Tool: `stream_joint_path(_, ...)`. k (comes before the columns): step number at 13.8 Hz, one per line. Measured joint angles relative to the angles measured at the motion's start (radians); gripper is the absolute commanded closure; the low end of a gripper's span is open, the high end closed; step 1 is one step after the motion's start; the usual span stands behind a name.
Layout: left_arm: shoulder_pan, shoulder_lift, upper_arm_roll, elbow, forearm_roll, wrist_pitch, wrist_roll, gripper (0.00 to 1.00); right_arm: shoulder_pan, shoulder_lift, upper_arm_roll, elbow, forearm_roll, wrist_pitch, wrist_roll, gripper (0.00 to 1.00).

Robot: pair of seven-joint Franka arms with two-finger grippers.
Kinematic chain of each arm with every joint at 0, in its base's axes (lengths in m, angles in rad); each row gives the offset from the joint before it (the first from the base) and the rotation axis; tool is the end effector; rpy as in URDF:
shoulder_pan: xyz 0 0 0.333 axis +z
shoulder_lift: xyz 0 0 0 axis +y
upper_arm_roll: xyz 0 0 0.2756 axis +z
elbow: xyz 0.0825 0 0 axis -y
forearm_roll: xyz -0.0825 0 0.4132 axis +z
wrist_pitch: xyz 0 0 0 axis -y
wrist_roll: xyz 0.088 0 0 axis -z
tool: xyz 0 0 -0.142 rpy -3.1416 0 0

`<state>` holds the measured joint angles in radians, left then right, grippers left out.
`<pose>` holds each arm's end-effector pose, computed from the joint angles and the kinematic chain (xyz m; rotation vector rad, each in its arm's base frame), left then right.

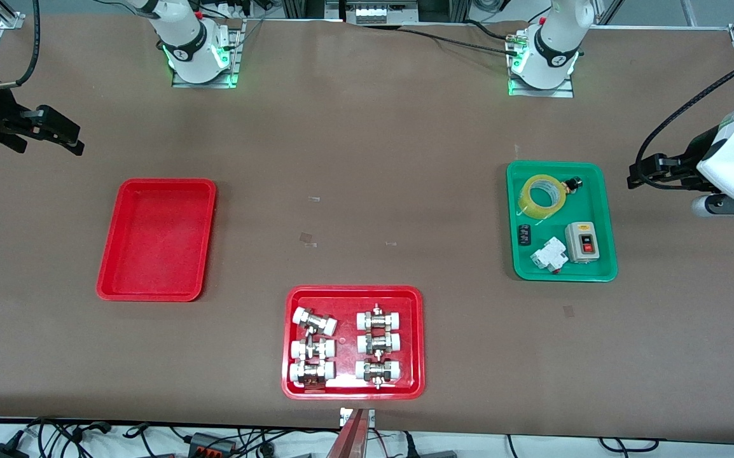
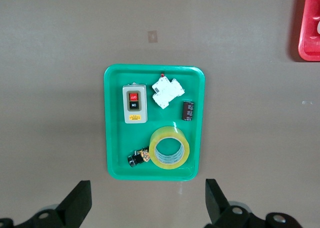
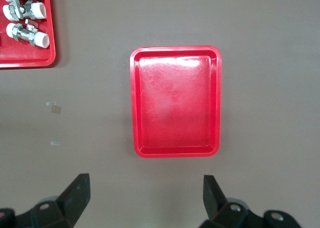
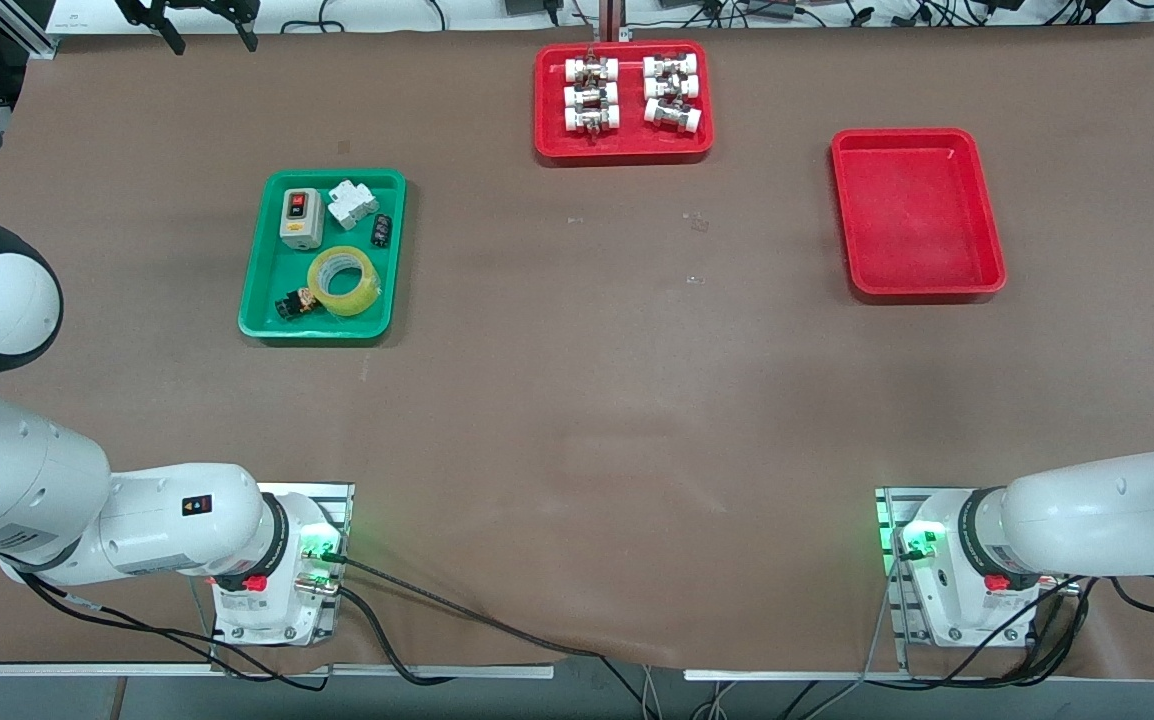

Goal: Left arm passes tape to right arm into tray
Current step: 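Move the left gripper toward the tape roll on the green tray, then lower the left gripper and grasp the tape roll by its rim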

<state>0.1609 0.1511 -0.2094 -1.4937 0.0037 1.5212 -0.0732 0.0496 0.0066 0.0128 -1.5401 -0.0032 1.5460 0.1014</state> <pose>0.6101 -0.0226 0.4949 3.1152 0.0391 -0.1899 0.5822 0.0359 0.5584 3.1378 -0.0613 -0.0007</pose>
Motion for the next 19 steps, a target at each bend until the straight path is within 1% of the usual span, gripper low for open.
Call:
stream_joint_path(4, 0.0, 0.002, 0.0, -0.003, -0.001, -0.001, 0.003, 0.0, 0.004, 0.001, 0.0, -0.001, -0.01, 0.007, 0.0, 0.0)
stream_joint_path(6, -0.001, 0.023, 0.0, -0.011, -0.023, -0.002, 0.003, 0.0, 0.005, 0.002, 0.001, -0.001, -0.011, 0.007, 0.0, 0.0)
stream_joint_path(8, 0.003, 0.07, 0.002, -0.02, -0.057, -0.008, 0.003, 0.0, 0.005, 0.002, 0.001, -0.002, -0.012, 0.007, 0.0, 0.0)
stream_joint_path(10, 0.006, 0.13, 0.004, -0.029, -0.062, -0.042, 0.003, 0.0, 0.005, 0.002, 0.001, -0.002, -0.012, 0.007, 0.0, 0.0)
stream_joint_path(14, 0.025, 0.296, 0.012, -0.063, -0.062, -0.037, 0.004, 0.0, 0.005, 0.003, 0.001, -0.003, -0.013, 0.007, 0.0, 0.0)
stream_joint_path(15, 0.03, 0.314, 0.013, -0.089, -0.062, -0.006, 0.004, 0.0, 0.006, 0.003, 0.001, -0.003, -0.013, 0.007, 0.0, 0.0)
stream_joint_path(16, 0.031, 0.314, 0.013, -0.138, -0.062, 0.046, 0.005, 0.0, 0.007, 0.003, 0.002, -0.003, -0.013, 0.007, 0.0, 0.0)
stream_joint_path(17, 0.031, 0.303, 0.01, -0.203, -0.062, 0.117, 0.005, 0.0, 0.009, 0.003, 0.002, -0.003, -0.013, 0.007, 0.0, 0.0)
stream_joint_path(19, 0.029, 0.253, 0.005, -0.38, -0.062, 0.302, 0.005, 0.0, 0.009, 0.003, 0.004, -0.004, -0.013, 0.007, 0.0, 0.0)
